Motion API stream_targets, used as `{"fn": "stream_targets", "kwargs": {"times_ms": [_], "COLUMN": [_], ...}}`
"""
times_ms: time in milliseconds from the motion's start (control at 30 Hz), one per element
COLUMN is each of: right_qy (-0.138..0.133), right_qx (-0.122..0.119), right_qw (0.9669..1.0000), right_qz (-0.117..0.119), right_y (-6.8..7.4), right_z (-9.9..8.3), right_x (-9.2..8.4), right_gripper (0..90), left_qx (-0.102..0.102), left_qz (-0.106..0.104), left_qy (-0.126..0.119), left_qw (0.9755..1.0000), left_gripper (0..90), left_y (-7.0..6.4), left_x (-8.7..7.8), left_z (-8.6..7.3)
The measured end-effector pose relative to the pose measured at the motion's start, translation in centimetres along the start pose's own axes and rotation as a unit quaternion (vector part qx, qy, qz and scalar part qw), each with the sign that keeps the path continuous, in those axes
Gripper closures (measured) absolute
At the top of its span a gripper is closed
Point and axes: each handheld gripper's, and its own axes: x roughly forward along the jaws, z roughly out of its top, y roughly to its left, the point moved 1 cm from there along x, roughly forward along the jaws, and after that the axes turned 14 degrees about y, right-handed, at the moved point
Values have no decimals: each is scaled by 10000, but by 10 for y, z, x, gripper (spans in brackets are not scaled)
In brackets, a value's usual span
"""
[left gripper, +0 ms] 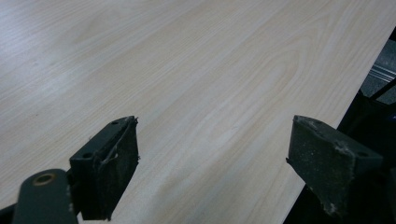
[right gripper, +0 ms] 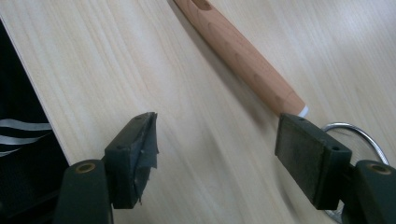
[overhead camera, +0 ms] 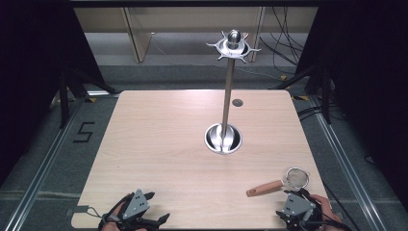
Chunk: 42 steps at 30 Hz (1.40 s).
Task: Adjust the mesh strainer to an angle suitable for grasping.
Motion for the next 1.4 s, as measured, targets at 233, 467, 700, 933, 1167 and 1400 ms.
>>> {"fn": "stream_targets", "kwargs": {"times_ms": [233, 467, 700, 933, 1167, 1400], "right_qy": [4, 15, 8, 204, 414, 642], "right_qx": [12, -138, -360, -536, -727, -755], "right_qw": [10000, 9999, 9993, 9983, 9961, 9936], "right_qz": [-7, -53, -102, -71, 284, 551], "right_y": [-2, -3, -18, -38, -51, -54], "right_z": [2, 10, 28, 39, 57, 64], "right_x": [0, -2, -6, 0, 11, 26], "right_gripper": [308, 318, 327, 305, 308, 332], "left_qx": [122, 69, -11, 4, 9, 25], "left_qz": [-14, -21, -51, -63, -55, -57], "left_qy": [64, 24, -73, -19, -44, 5], "left_qw": [9999, 10000, 10000, 10000, 10000, 10000], "left_gripper": [157, 156, 156, 156, 157, 156], "left_y": [2, 1, -1, -1, -1, 1], "left_x": [-1, 0, 1, 1, 1, 0], "left_z": [0, 0, 1, 1, 1, 1]}}
